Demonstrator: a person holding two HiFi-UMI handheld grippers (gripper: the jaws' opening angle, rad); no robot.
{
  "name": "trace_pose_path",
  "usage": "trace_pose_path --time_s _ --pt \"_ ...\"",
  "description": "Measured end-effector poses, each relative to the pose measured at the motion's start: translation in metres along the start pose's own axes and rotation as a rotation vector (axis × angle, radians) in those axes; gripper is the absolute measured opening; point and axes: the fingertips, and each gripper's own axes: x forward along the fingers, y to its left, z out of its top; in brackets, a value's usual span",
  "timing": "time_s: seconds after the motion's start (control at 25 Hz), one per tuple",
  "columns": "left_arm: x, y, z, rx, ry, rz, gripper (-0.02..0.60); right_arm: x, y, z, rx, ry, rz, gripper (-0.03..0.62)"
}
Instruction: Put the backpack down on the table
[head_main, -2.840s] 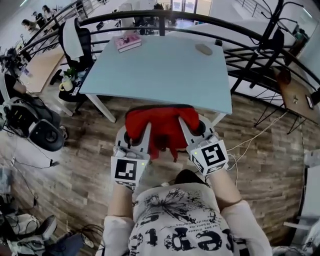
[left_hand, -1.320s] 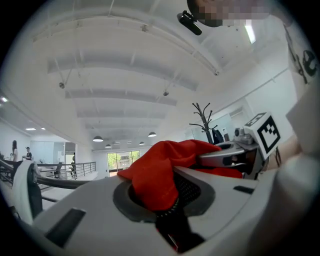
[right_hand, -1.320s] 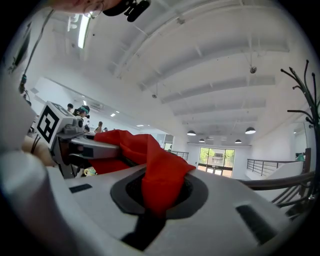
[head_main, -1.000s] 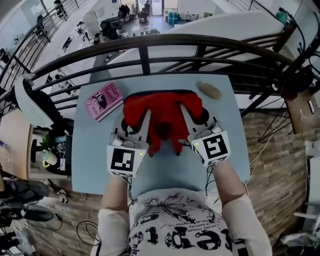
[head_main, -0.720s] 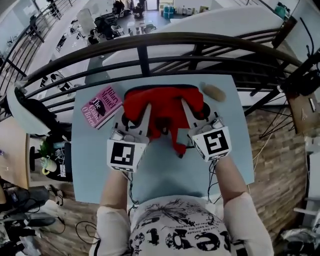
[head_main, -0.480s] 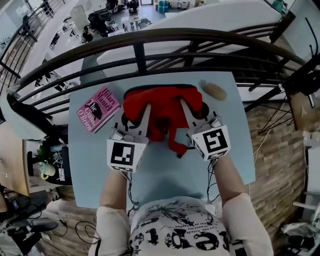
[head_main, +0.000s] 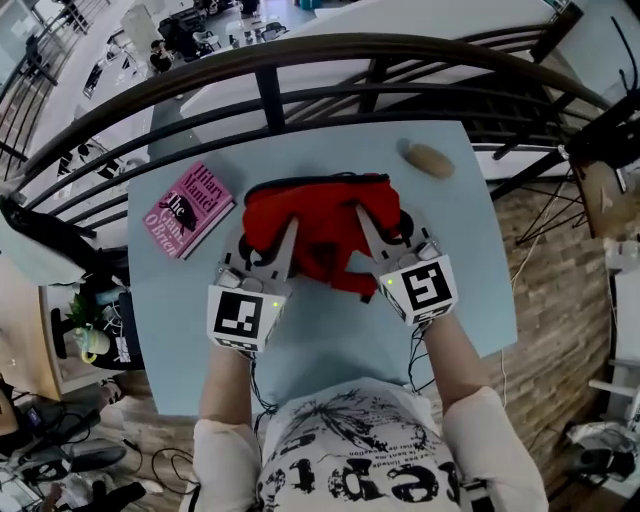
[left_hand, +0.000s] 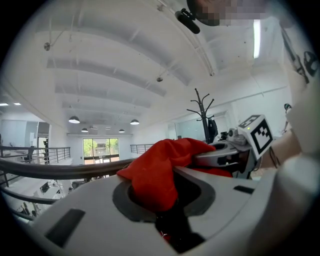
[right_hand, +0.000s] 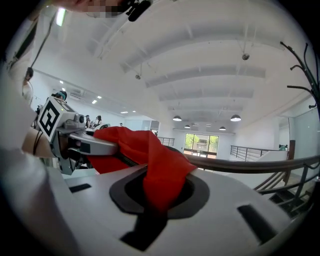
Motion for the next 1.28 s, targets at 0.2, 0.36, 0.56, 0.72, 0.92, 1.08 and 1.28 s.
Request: trace_pose_path --time_s 0.2,0.36,0.56,0.72,0.92,1.08,1.28 --pt "-0.018 -0.021 -0.012 -0.004 0.005 -0.007 0.078 -0.027 0.014 -0.018 0.033 0.04 -0.009 0.057" --pt "-0.036 -0.045 -0.028 -0.005 0.015 -0.014 0.08 -0.05 0.026 -0.034 0.05 0.072 -0.008 0.061" --pt "-0.062 -0.071 -0.048 -0.037 0.041 -0.009 0.085 -0.081 0.046 -0.054 0.063 0.097 0.028 0.066" --pt "-0.081 -0.089 -0.065 -0.095 0.048 0.034 0.092 -0.101 0.062 -0.072 0.094 0.116 0.073 0.075" --pt "-0.109 -0.117 -0.096 -0.147 0.064 0.04 0.094 -0.126 0.084 -0.1 0.097 0.159 0.104 0.084" --pt "-0.126 -0.137 -0.117 -0.184 0.116 0.0 0.099 -0.146 0.095 -0.121 0.074 0.174 0.123 0.125" --pt "-0.146 -0.154 -0.145 -0.21 0.159 -0.003 0.114 -0.165 0.112 -0.153 0.121 0.204 0.129 0.151"
